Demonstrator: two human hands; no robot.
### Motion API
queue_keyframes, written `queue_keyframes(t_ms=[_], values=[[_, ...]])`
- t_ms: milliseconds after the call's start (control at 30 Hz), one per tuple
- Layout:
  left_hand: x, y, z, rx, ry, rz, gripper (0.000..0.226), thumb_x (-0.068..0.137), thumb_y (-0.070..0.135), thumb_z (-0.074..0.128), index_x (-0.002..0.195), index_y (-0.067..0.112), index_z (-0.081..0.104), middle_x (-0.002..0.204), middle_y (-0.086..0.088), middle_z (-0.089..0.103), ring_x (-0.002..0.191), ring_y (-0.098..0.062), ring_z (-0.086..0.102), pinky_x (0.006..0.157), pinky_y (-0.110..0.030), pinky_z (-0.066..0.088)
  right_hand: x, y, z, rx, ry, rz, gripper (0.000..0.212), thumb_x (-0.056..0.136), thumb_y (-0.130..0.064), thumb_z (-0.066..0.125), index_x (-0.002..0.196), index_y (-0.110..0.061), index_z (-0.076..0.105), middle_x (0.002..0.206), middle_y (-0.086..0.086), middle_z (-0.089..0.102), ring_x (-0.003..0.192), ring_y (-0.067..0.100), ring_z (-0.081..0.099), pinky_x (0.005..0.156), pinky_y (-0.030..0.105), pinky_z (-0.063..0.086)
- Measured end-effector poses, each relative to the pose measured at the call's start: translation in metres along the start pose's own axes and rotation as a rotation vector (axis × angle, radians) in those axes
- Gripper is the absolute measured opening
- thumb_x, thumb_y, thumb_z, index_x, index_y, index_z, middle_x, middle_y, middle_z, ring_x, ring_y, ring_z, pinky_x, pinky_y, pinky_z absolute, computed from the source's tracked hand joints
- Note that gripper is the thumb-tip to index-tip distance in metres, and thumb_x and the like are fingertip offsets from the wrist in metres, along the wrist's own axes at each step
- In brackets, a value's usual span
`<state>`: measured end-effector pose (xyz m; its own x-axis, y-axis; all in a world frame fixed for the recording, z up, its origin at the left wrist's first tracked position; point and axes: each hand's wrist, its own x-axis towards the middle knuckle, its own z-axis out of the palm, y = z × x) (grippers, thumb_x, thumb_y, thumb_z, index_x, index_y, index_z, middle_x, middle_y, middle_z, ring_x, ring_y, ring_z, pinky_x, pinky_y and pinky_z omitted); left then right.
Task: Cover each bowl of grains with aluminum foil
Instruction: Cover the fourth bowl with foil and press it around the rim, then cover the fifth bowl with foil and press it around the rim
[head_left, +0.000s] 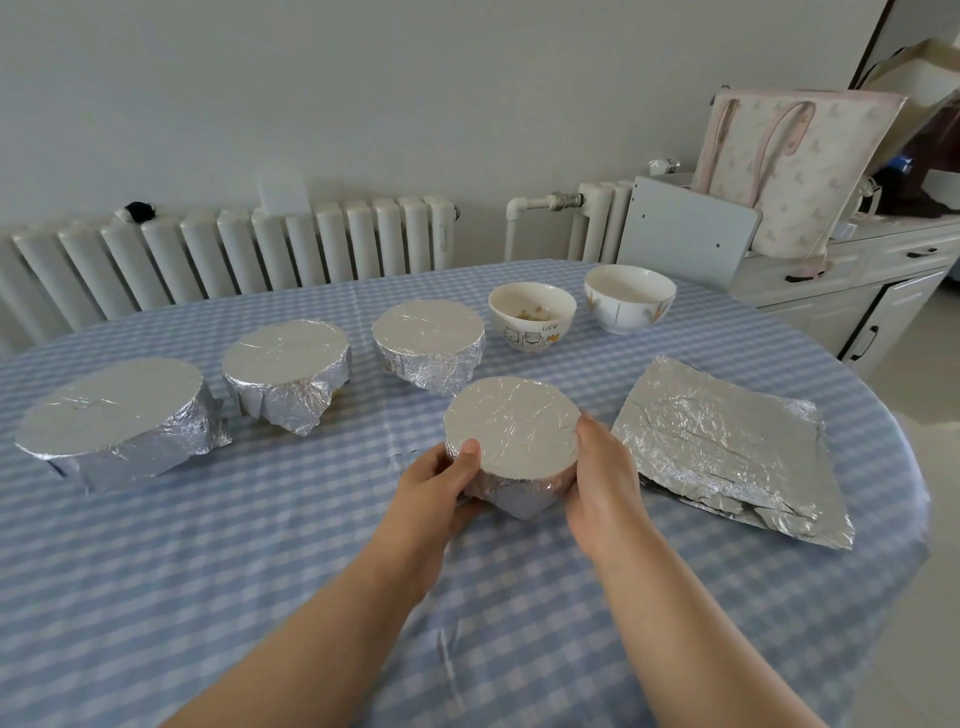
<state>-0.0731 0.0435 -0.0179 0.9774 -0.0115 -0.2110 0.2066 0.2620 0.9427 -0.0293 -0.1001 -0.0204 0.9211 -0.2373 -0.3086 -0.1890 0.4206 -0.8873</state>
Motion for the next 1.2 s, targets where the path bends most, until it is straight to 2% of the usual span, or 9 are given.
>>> queue_keyframes(t_ms=[133,200,267,333,433,633,833,1000,1200], values=[[0.001,0.003,-0.005,0.049,-0.013,-0.032,0.026,0.098,0.025,0.055,0.109,0.005,0.065,0.102,-0.008,0.073,0.093,-0.019,0.069,0.084,-0.031,0.056,0.007,-0.002,-0.014,0.054,-0.104,0.022,0.050,0.102,-0.047,0.035,0.114,-0.009,0.065,0.116,0.005,0.070,0.111,0.018,0.063,0.104,0.038,0.044],[0.003,0.006,-0.008,0.129,-0.016,-0.047,0.025,0.097,0.029,0.056,0.113,0.012,0.065,0.108,-0.005,0.073,0.095,-0.018,0.070,0.089,-0.034,0.055,0.011,-0.006,-0.021,0.057,-0.073,0.016,0.045,0.101,-0.045,0.039,0.118,-0.010,0.063,0.120,0.001,0.065,0.114,0.015,0.059,0.107,0.035,0.039],[0.005,0.009,-0.013,0.197,-0.020,-0.071,0.029,0.095,0.033,0.058,0.120,0.018,0.062,0.111,-0.001,0.071,0.088,-0.016,0.071,0.084,-0.033,0.057,0.018,-0.017,-0.026,0.035,-0.035,-0.012,0.024,0.099,-0.035,0.049,0.104,-0.017,0.064,0.111,0.002,0.062,0.102,0.014,0.059,0.095,0.029,0.042],[0.008,0.012,-0.019,0.187,-0.030,-0.121,0.040,0.092,0.037,0.062,0.129,0.021,0.056,0.118,0.001,0.068,0.085,-0.019,0.072,0.081,-0.036,0.059,0.028,-0.031,-0.028,0.007,-0.036,-0.044,0.016,0.096,-0.026,0.055,0.106,-0.017,0.063,0.112,0.001,0.066,0.102,0.014,0.060,0.087,0.027,0.044],[0.011,0.013,-0.024,0.009,-0.092,-0.210,0.049,0.083,0.033,0.068,0.129,0.019,0.058,0.127,-0.003,0.063,0.086,-0.029,0.069,0.084,-0.042,0.058,0.051,-0.055,-0.026,0.000,-0.104,-0.065,0.030,0.096,-0.020,0.055,0.125,-0.012,0.055,0.115,0.004,0.065,0.107,0.020,0.062,0.082,0.026,0.051],[0.016,0.015,-0.027,-0.134,-0.170,-0.287,0.053,0.072,0.026,0.069,0.123,0.015,0.063,0.118,-0.003,0.066,0.084,-0.033,0.069,0.079,-0.042,0.059,0.108,-0.076,-0.004,0.004,-0.241,0.185,0.053,0.091,-0.029,0.065,0.134,-0.006,0.047,0.115,0.020,0.064,0.094,0.026,0.068,0.066,0.031,0.060],[0.019,0.015,-0.029,-0.192,-0.199,-0.290,0.037,0.072,0.016,0.072,0.108,0.011,0.067,0.099,-0.010,0.062,0.080,-0.030,0.064,0.071,-0.037,0.059,0.145,-0.075,0.033,0.114,-0.163,0.299,0.086,0.081,-0.033,0.076,0.148,-0.011,0.026,0.132,0.029,0.050,0.118,0.039,0.055,0.097,0.047,0.049],[0.021,0.014,-0.029,-0.199,-0.181,-0.269,0.042,0.067,0.017,0.071,0.109,0.009,0.070,0.100,-0.010,0.066,0.081,-0.030,0.067,0.069,-0.034,0.058,0.162,-0.077,0.046,0.077,-0.152,0.265,0.073,0.087,-0.024,0.071,0.145,-0.011,0.030,0.138,0.024,0.046,0.120,0.038,0.054,0.097,0.048,0.050],[0.020,0.010,-0.027,-0.221,-0.154,-0.248,0.044,0.068,0.011,0.077,0.111,0.009,0.066,0.097,-0.007,0.070,0.080,-0.029,0.069,0.082,-0.037,0.059,0.168,-0.077,0.041,0.056,-0.105,0.239,0.056,0.090,-0.009,0.064,0.139,-0.009,0.038,0.133,0.024,0.051,0.114,0.036,0.059,0.093,0.043,0.054]])
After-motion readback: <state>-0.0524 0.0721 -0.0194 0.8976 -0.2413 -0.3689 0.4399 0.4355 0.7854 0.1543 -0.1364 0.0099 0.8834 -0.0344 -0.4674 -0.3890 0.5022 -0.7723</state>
